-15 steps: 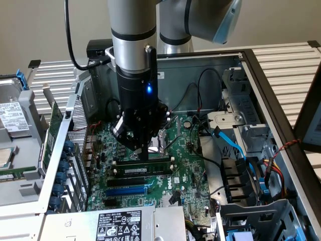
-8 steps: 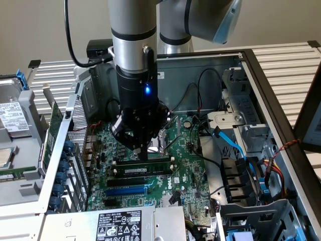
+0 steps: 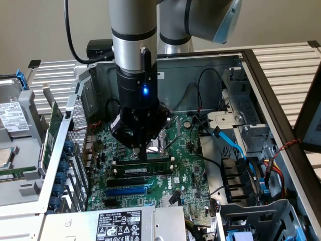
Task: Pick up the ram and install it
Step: 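Press down the ram until it locks into place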
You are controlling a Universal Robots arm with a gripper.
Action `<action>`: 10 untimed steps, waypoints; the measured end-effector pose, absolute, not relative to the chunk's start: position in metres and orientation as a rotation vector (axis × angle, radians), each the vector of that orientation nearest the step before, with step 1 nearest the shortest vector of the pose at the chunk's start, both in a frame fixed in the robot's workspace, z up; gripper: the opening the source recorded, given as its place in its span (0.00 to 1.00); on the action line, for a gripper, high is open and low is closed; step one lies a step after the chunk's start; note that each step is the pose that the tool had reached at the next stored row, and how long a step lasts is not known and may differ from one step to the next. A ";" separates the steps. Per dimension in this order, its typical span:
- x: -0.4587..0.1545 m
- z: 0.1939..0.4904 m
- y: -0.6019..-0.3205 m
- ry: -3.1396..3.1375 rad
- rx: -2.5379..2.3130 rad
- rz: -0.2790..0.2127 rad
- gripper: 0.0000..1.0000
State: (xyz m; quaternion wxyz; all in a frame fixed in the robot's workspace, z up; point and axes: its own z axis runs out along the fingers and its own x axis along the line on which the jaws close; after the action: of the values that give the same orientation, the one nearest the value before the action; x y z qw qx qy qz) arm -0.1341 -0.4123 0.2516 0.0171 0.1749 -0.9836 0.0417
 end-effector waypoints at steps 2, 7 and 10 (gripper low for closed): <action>-0.134 0.252 -0.412 -3.064 0.504 0.129 0.11; -0.134 0.252 -0.412 -3.085 0.412 0.130 0.11; -0.134 0.252 -0.412 -3.099 0.367 0.132 0.11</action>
State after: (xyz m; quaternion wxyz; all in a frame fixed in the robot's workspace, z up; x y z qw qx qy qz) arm -0.1340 -0.4123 0.2516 0.0091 0.1174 -0.9922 0.0421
